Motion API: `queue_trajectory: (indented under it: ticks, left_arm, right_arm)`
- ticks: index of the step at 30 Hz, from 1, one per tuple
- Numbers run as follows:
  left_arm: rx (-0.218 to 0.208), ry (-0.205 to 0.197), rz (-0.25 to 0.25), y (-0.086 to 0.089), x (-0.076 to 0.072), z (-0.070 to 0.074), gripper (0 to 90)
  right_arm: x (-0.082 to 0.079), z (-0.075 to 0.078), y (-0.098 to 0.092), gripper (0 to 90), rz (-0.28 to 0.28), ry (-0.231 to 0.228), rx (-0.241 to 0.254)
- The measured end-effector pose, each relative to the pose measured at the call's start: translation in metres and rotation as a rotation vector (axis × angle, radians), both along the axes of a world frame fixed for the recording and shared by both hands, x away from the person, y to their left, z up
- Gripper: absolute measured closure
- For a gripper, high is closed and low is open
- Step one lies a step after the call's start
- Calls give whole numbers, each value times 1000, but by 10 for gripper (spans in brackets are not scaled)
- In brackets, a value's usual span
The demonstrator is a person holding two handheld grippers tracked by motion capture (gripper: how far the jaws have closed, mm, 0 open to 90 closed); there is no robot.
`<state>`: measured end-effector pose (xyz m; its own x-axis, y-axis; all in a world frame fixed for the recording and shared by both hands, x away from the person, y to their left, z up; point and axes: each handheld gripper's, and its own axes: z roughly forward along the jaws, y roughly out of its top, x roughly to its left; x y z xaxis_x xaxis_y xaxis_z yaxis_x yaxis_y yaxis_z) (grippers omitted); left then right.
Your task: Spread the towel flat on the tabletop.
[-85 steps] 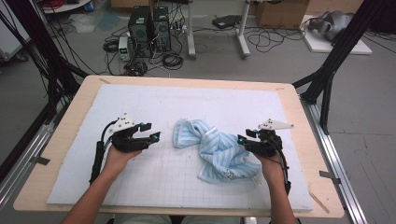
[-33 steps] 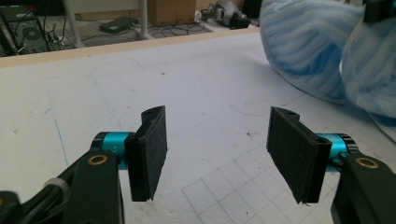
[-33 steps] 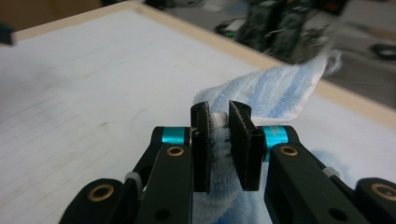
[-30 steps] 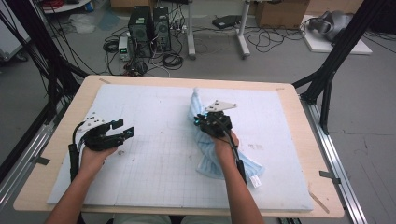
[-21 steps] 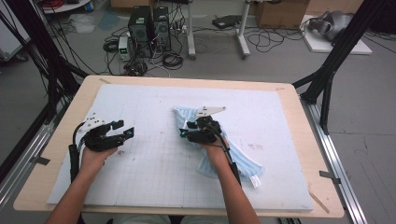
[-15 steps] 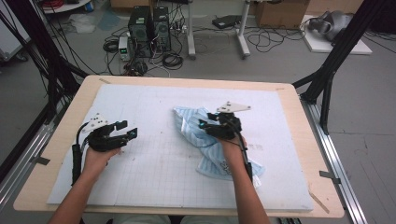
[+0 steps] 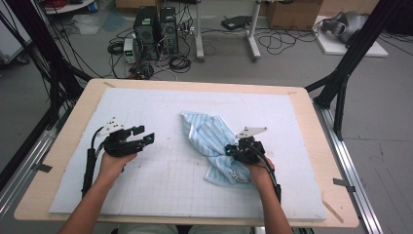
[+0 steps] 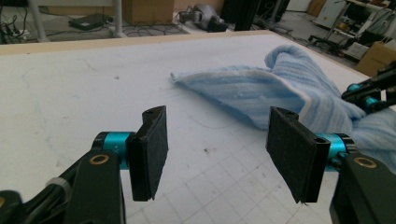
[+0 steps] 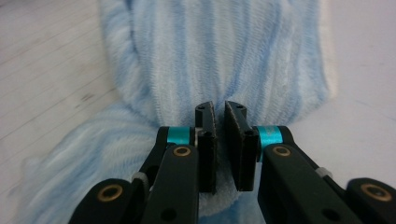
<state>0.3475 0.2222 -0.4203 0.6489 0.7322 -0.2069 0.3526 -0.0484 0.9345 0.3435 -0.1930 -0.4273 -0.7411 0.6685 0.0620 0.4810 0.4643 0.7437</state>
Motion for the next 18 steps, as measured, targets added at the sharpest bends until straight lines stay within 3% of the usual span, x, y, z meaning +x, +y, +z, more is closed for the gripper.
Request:
queue_trajectory:
  ticks: [4,6,9,11,14,18]
  left_arm:
    - [-14,9,-24,-13,2,2,382]
    - [-15,6,-43,-23,4,4,378]
    - [-18,16,-76,-41,8,6,365]
    - [-24,30,-86,-53,11,3,353]
    - [-7,66,-103,-74,18,-4,329]
    - [33,98,-127,-100,24,-13,321]
  right_arm:
    - [-15,0,3,830,70,6,-29]
    - [-21,1,1,803,97,21,-19]
    - [-26,5,-7,699,131,57,46]
    - [-29,10,-16,649,141,46,109]
    - [-31,19,-32,528,60,-11,184]
    - [-32,22,-51,479,-61,-75,217]
